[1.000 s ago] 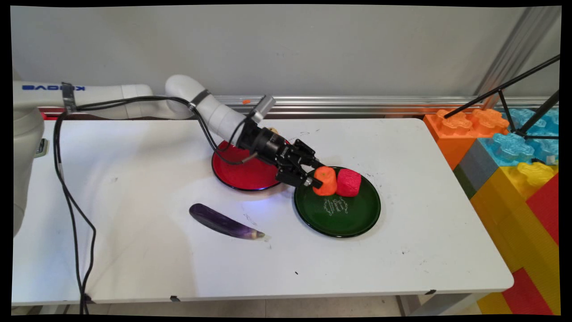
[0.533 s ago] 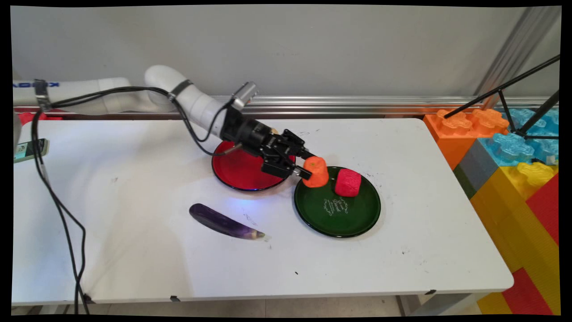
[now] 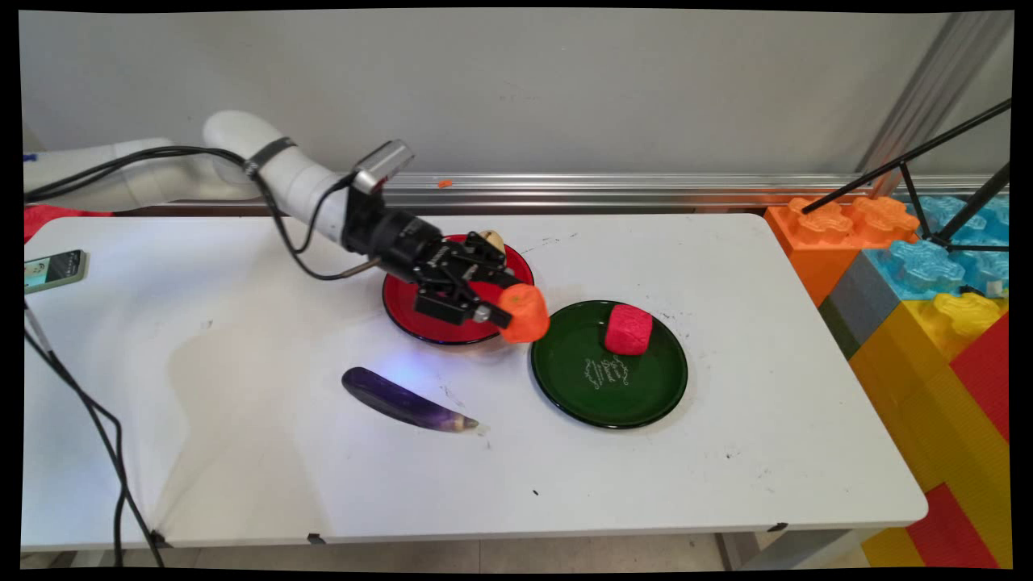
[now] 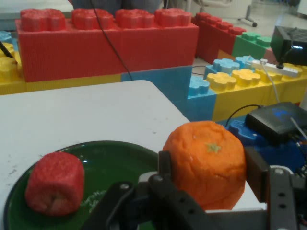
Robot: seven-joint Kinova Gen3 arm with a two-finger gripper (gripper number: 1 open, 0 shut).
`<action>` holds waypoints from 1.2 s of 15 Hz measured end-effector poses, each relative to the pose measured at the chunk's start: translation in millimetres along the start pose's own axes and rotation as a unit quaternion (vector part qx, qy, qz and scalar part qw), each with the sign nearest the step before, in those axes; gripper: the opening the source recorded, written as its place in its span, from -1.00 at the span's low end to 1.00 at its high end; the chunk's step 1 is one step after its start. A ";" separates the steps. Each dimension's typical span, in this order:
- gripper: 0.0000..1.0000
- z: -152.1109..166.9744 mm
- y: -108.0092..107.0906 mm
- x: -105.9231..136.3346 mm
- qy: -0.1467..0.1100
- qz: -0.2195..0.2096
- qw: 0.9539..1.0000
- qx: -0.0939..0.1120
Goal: Place the picked object on the table
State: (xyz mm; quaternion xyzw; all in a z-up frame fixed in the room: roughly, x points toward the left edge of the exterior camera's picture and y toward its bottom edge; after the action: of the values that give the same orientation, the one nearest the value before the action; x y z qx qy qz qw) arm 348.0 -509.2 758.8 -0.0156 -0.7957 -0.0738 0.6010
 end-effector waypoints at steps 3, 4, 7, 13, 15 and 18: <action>-1.00 -11.9 9.3 -2.8 0.000 0.002 1.000 -0.005; -1.00 -17.9 13.6 -4.5 0.000 0.003 1.000 -0.007; -1.00 -33.1 25.2 -10.1 0.000 0.004 1.000 -0.014; -1.00 -60.5 47.6 -28.7 -0.008 0.005 0.999 -0.031; -1.00 -69.0 54.9 -37.5 -0.012 0.004 0.999 -0.036; -1.00 -78.6 63.2 -50.5 -0.019 0.004 0.999 -0.044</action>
State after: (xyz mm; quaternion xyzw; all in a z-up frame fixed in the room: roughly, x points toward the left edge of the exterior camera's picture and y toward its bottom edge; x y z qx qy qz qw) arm 444.2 -454.1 737.6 -0.0461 -0.8027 -0.1059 0.5851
